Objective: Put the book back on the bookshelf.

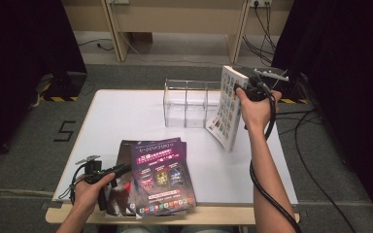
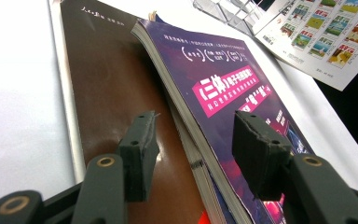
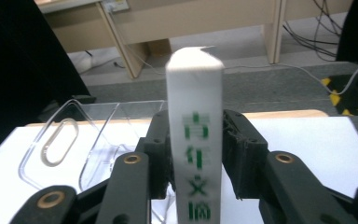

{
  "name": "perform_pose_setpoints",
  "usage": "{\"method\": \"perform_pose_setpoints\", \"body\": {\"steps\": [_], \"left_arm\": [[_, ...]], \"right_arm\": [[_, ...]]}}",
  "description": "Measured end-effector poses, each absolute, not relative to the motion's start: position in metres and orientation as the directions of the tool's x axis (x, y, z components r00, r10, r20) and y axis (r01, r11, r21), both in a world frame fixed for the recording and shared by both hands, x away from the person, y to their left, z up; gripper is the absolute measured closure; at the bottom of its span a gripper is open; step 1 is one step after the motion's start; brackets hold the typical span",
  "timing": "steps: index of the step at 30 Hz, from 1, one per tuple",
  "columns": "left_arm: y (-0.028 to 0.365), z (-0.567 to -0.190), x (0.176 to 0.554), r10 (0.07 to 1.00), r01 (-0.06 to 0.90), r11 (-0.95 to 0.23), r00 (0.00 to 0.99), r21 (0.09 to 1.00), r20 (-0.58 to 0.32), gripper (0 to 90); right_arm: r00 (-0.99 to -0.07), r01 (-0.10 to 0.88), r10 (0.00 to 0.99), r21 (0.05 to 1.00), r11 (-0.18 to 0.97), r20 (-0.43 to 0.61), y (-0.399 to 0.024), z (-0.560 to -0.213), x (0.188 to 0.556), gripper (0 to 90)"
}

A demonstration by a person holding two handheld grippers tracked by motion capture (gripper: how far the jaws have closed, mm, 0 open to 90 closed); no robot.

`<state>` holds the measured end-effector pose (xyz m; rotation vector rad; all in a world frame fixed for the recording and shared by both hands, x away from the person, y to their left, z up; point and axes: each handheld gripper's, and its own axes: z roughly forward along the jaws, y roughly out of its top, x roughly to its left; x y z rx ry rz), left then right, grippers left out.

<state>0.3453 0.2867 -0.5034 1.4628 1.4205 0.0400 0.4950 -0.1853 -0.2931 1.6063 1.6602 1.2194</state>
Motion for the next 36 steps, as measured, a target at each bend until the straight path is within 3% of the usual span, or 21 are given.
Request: {"method": "perform_pose_setpoints", "body": {"steps": [5,18,36], "left_arm": [[0.287,-0.503,0.345,0.743,0.707,0.252,0.295,0.660,-0.600,49.5],[0.286,-0.504,0.345,0.742,0.710,0.250,0.297,0.658,-0.602,49.5],[0.288,-0.504,0.346,0.737,0.711,0.256,0.295,0.655,-0.608,49.6]], "right_arm": [[-0.142,0.527,0.971,0.845,-0.089,0.191,-0.183,-0.287,0.502,72.6],[-0.156,0.516,0.967,0.851,-0.092,0.199,-0.177,-0.279,0.497,73.8],[-0.164,0.389,0.967,0.914,-0.118,0.195,-0.166,-0.265,0.513,74.1]]}}
